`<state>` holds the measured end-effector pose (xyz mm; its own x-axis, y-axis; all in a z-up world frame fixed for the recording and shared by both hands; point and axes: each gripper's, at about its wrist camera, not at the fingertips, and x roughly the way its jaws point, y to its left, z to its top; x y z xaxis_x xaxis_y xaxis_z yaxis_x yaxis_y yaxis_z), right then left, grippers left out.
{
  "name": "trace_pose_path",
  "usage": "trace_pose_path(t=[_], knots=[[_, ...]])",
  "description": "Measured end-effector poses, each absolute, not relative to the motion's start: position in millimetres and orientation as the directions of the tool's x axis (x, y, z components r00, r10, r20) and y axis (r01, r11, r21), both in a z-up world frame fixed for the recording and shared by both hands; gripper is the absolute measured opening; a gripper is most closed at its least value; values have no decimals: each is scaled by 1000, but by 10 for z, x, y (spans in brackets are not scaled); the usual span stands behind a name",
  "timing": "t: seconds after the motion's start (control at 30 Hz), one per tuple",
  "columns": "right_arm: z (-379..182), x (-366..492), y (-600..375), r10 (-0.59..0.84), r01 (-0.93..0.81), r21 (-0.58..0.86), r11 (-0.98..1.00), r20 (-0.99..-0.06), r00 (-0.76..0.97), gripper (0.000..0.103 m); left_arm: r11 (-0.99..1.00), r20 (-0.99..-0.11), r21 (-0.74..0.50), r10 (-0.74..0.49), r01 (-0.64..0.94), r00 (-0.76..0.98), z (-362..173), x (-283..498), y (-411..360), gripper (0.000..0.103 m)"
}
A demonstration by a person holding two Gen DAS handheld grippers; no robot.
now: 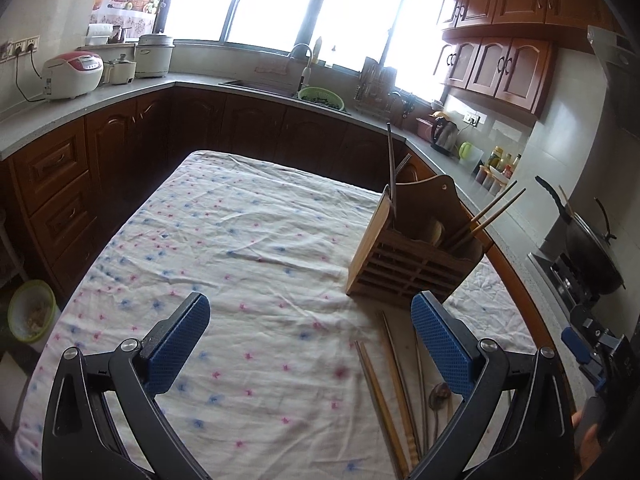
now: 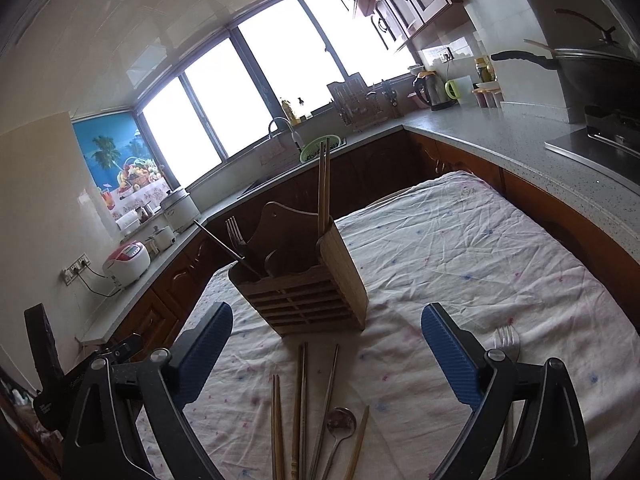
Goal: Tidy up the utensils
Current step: 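Move both open tools back down to the remaining utensils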
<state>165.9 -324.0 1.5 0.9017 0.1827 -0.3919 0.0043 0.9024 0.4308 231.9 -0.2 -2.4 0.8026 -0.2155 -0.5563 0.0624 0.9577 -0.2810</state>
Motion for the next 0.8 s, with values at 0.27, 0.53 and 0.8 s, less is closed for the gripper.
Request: trace_pose_path(t=[0.27, 0.53, 0.8], knots=[[-198, 1483, -3114, 164, 19, 396, 918, -424, 891, 97, 960, -584, -276, -213, 55, 784, -175, 2161, -24, 103], [-282, 1428, -3085, 163, 14, 365, 931, -449, 879, 97, 966, -614, -251, -203, 55, 763, -249, 2109, -75, 103], [-322, 1549, -3049, 163, 7, 340, 940, -468, 868, 90, 978, -661, -197, -188, 73, 727, -361, 2240, -249, 103]])
